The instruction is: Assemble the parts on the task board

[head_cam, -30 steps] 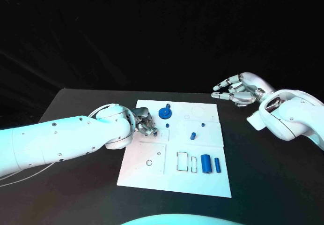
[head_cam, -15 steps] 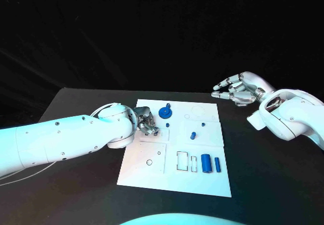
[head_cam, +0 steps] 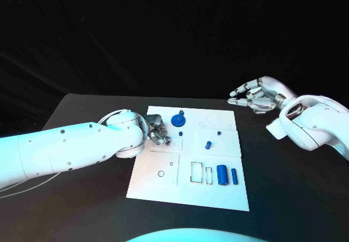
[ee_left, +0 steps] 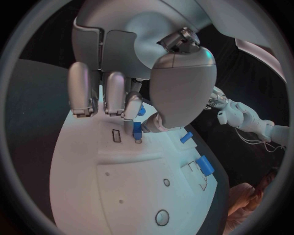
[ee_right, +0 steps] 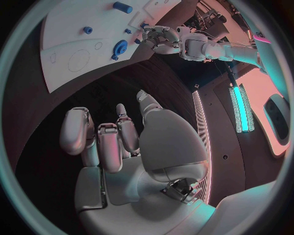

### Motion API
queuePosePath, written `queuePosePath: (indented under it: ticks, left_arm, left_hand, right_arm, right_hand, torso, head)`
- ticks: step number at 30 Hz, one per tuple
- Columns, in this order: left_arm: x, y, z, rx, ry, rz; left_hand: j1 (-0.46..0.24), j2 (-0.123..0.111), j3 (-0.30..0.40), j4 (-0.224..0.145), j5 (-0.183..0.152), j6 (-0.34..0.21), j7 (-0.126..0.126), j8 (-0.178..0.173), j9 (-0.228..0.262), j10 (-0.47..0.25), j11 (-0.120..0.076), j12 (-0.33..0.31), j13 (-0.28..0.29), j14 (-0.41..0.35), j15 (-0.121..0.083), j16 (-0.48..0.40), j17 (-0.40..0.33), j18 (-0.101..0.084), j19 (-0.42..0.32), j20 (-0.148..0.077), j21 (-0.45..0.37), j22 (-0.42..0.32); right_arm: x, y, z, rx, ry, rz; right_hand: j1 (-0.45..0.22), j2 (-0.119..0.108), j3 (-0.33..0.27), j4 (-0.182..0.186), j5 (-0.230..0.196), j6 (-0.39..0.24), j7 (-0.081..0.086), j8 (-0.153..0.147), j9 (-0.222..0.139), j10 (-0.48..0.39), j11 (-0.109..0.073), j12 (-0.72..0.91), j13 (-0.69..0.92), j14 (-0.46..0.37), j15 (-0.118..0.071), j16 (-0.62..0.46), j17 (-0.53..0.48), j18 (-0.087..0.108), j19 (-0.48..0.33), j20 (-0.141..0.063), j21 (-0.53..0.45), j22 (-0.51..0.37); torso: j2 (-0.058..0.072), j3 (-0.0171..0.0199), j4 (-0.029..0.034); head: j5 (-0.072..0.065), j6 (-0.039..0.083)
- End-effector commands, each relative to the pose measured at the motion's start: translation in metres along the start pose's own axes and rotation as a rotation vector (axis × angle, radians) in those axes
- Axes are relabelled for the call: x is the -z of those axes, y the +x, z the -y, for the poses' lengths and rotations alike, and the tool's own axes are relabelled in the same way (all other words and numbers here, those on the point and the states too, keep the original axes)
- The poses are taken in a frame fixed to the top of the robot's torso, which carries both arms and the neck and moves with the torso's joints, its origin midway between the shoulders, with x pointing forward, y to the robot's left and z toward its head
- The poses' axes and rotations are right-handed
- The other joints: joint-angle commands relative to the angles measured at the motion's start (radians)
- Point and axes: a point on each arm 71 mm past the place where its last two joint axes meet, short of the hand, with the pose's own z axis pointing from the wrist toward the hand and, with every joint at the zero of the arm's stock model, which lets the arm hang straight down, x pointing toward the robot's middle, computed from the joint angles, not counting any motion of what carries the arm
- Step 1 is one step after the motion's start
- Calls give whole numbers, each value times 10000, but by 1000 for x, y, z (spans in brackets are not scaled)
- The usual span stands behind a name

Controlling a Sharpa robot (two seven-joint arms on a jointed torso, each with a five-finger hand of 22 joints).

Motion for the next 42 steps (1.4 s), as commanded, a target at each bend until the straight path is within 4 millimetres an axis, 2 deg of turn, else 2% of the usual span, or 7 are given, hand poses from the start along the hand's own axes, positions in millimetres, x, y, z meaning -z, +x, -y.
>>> queuePosePath:
  ticks: [1, 14, 21, 42]
  left_arm:
    - [0, 2, 1, -473, -19, -214]
    - [-1, 4, 3, -645, 33, -376]
    - [-1, 5, 2, -639, -20, -572]
    - [-2, 8, 0, -457, -113, -978]
  left_hand:
    - [-8, 62, 1719, -1634, 55, 245, -184, 33, 18, 55, -35, 9, -9, 402, -56, -42, 8, -197, 186, -60, 52, 577]
    - [-67, 11, 1751, -1638, 48, 258, -193, 58, 34, 76, -42, 29, 23, 401, -59, -45, 8, -201, 194, -63, 60, 596]
    - [-77, 0, 1764, -1643, 49, 262, -198, 67, 40, 75, -46, 26, 19, 401, -61, -47, 6, -201, 194, -64, 60, 598]
    - [-107, -21, 1852, -1667, 57, 280, -214, 111, 68, 113, -62, 64, 77, 402, -73, -46, 10, -203, 200, -71, 66, 613]
  right_arm:
    - [0, 1, -1, 60, -26, -104]
    - [0, 2, -1, 55, -34, -139]
    - [0, 2, -1, 53, -23, -157]
    - [0, 1, 0, 60, 11, -167]
  right_hand:
    - [-127, -12, -42, 63, 39, -60, -41, 53, 13, -60, -17, -31, 167, 700, -62, -76, 1213, 56, -50, -15, -47, -11]
    - [-151, 21, -62, 106, 71, -71, -45, 81, 15, -56, -20, -28, 168, 701, -66, -79, 1211, 59, -54, -18, -65, -19]
    - [-151, 21, -62, 106, 71, -71, -45, 81, 15, -56, -20, -28, 168, 701, -66, -79, 1211, 59, -54, -18, -65, -19]
    - [-152, 23, -65, 109, 76, -72, -46, 85, 15, -58, -21, -29, 166, 700, -67, -82, 1207, 60, -57, -18, -71, -23]
  torso:
    - [1, 1, -7]
    - [-1, 2, -8]
    - [-2, 0, -1]
    - [-1, 0, 6]
  head:
    - [10, -32]
    - [-23, -77]
    - [-67, -58]
    - [-78, -28]
